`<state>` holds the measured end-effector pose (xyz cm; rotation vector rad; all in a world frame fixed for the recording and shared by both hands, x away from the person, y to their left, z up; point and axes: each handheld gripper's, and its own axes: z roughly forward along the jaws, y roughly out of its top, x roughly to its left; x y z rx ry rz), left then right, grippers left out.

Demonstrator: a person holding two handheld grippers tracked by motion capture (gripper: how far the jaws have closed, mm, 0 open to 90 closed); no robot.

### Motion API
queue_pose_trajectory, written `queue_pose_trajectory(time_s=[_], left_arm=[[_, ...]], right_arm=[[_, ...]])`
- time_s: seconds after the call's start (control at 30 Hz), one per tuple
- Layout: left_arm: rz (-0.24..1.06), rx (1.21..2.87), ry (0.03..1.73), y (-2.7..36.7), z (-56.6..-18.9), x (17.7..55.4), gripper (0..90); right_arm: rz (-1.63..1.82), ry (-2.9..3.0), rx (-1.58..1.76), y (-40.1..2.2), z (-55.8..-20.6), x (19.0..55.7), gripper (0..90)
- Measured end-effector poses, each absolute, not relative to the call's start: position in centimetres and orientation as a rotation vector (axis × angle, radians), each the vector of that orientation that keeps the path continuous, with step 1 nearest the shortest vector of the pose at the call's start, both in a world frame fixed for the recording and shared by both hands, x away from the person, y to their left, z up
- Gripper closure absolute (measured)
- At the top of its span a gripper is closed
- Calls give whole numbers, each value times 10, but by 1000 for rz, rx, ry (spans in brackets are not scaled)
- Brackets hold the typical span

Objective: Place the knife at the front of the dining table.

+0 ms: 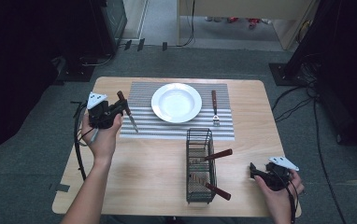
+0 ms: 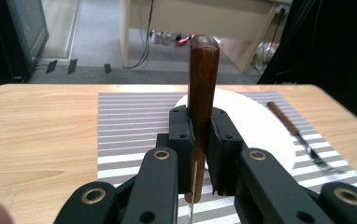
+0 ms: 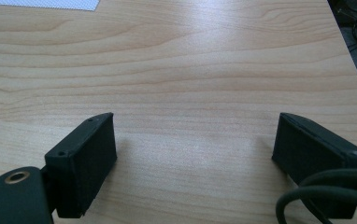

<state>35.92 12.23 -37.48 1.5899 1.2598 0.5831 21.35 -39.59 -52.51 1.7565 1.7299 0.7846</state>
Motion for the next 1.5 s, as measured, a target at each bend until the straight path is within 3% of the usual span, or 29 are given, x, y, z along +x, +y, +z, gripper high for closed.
queue_pose_trajectory(time_s=[1.03,1.5], left_arm=[[521,1699,1357,95,-406,445,822],[522,1592,1403,96,-443,486,814]], right_arm=[[785,1729,1757,-396,-525,213,132],[785,1730,1756,-396,-525,213,132]])
